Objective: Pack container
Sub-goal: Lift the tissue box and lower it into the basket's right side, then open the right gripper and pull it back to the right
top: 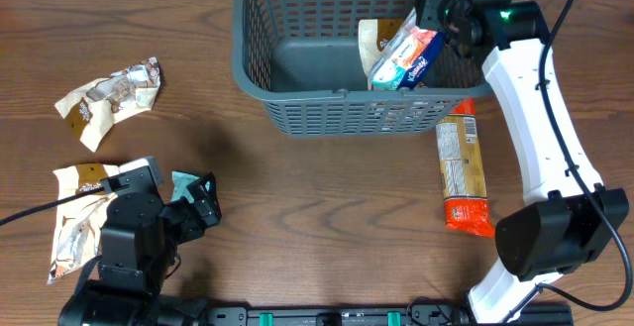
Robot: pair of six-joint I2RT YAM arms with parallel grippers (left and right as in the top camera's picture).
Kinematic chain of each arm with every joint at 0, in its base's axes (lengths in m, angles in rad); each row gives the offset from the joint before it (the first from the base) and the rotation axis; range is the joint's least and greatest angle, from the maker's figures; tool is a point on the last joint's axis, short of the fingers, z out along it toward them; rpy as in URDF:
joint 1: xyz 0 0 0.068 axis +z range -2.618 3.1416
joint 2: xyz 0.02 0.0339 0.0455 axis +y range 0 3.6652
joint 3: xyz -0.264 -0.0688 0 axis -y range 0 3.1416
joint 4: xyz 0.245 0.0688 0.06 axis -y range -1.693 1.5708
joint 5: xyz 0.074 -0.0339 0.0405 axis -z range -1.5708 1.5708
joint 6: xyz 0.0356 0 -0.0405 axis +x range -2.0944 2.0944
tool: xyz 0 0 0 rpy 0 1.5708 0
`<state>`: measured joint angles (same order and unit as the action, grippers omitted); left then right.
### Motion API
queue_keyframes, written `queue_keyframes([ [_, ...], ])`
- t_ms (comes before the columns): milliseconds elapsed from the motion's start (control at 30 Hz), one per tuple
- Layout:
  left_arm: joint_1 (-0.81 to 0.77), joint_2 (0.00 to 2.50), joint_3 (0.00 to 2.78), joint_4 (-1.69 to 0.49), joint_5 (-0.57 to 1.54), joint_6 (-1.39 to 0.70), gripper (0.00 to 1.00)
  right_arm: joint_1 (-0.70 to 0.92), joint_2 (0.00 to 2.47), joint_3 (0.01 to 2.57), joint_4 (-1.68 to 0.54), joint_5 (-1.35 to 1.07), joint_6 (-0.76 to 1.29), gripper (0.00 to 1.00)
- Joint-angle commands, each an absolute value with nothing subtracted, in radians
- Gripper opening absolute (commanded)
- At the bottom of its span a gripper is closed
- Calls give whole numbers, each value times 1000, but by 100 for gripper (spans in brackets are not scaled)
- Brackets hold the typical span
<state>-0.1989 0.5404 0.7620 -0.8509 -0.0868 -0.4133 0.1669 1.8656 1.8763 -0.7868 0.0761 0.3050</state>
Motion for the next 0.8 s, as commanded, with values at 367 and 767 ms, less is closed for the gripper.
queue_keyframes([
  [367,-197,536,785,-852,-106,-397,99,169,1859,2041,-743,3,321,75],
  [767,-197,536,785,-852,-106,-397,99,72,1857,2601,-1042,245,373,92],
])
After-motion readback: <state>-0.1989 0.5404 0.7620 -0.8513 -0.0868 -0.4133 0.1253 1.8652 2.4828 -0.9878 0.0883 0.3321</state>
